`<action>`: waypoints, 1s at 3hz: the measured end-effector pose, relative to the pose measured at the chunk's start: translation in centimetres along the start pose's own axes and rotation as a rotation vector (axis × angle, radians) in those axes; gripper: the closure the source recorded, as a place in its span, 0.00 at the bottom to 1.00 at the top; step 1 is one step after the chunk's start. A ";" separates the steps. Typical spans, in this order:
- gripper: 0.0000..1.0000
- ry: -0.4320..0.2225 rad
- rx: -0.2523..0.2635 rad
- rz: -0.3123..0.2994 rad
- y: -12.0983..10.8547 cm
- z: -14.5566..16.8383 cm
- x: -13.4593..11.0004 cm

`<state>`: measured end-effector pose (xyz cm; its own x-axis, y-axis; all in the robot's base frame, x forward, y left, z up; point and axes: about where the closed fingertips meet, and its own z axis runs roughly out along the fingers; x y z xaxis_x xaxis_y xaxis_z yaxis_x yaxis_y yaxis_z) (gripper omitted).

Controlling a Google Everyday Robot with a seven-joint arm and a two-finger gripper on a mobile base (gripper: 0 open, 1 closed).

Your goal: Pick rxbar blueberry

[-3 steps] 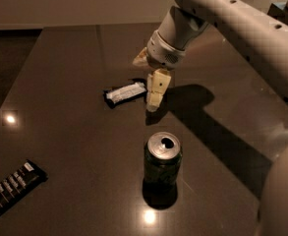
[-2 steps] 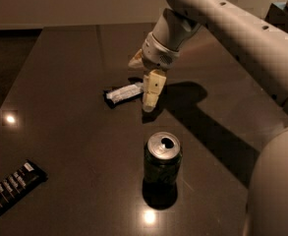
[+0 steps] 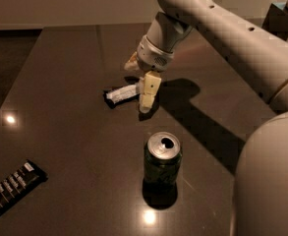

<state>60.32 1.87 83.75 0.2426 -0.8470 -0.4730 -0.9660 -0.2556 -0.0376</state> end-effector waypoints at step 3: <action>0.63 -0.050 -0.062 0.013 -0.7 -0.1 0.6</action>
Offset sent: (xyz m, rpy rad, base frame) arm 0.0056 -0.0080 0.0007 -0.0006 0.0904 0.0409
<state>61.13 1.53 83.58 0.2242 -0.8264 -0.5165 -0.9612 -0.2748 0.0224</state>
